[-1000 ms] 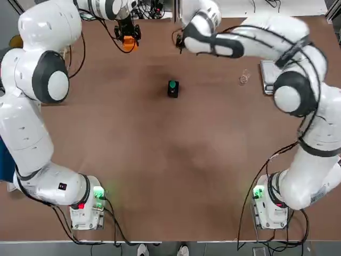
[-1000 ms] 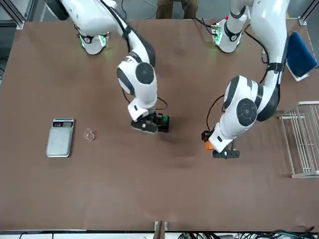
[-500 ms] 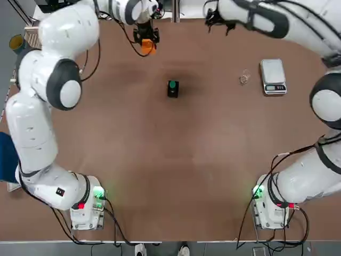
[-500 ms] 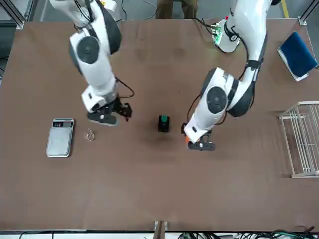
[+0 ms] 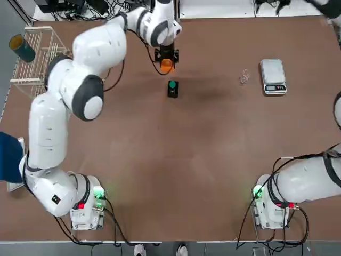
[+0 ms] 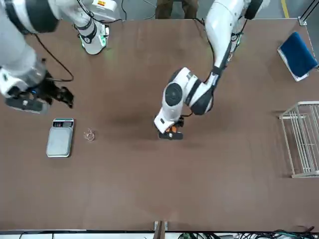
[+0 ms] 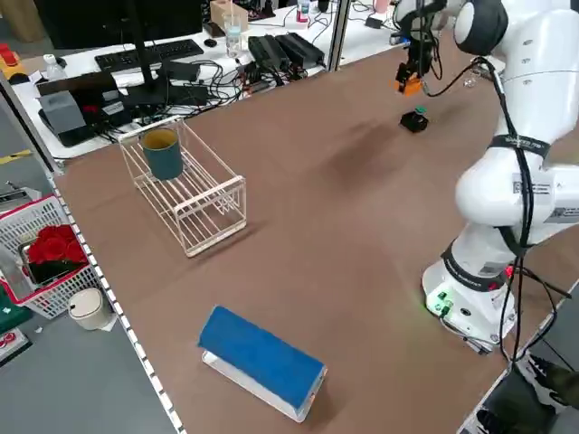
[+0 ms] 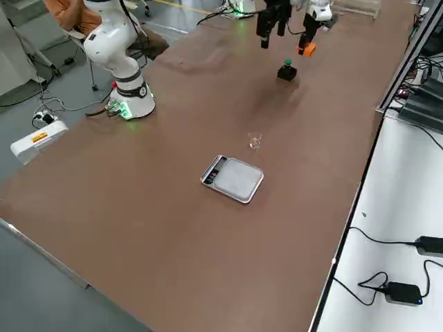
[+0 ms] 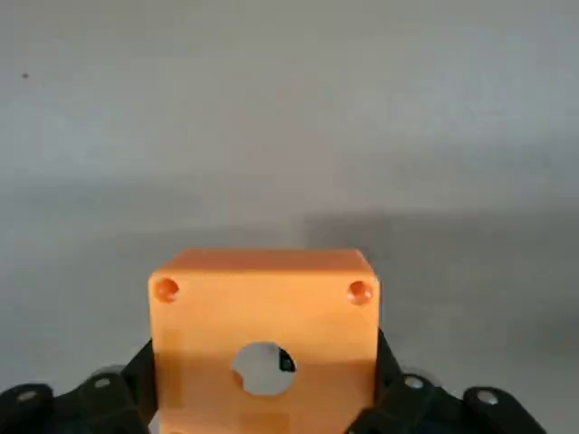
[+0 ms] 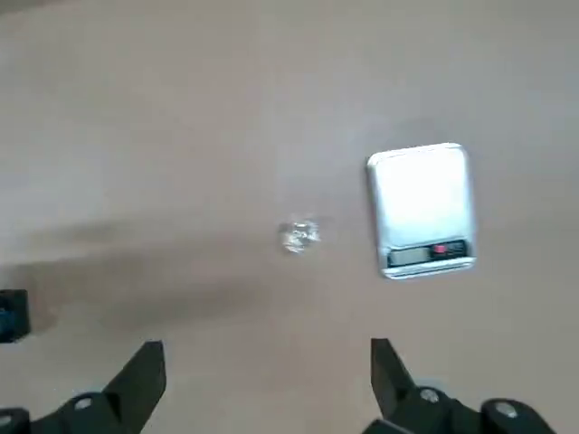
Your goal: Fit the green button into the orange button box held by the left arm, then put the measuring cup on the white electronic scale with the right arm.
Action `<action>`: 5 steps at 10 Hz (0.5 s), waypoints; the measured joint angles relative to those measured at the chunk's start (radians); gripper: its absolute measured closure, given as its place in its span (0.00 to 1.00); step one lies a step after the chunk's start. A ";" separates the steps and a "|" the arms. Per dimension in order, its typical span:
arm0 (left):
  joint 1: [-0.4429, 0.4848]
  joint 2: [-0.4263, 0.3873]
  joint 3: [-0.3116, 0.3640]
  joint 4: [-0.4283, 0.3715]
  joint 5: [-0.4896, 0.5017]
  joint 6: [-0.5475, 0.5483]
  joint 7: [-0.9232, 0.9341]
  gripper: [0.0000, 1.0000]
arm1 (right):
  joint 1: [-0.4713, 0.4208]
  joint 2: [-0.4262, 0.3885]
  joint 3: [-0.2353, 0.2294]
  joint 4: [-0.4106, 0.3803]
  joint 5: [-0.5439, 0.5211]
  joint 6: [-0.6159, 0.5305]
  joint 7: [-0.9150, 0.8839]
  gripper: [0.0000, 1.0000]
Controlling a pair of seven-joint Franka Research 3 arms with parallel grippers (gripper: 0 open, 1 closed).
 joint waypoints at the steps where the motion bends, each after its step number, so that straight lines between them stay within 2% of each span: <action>1: -0.010 0.000 0.003 0.001 0.000 -0.002 -0.005 0.14 | -0.010 -0.027 -0.030 -0.002 0.001 -0.029 -0.046 0.00; 5: -0.033 0.001 0.003 -0.005 0.002 -0.015 -0.030 0.14 | -0.043 -0.060 -0.125 -0.013 0.002 -0.049 -0.235 0.00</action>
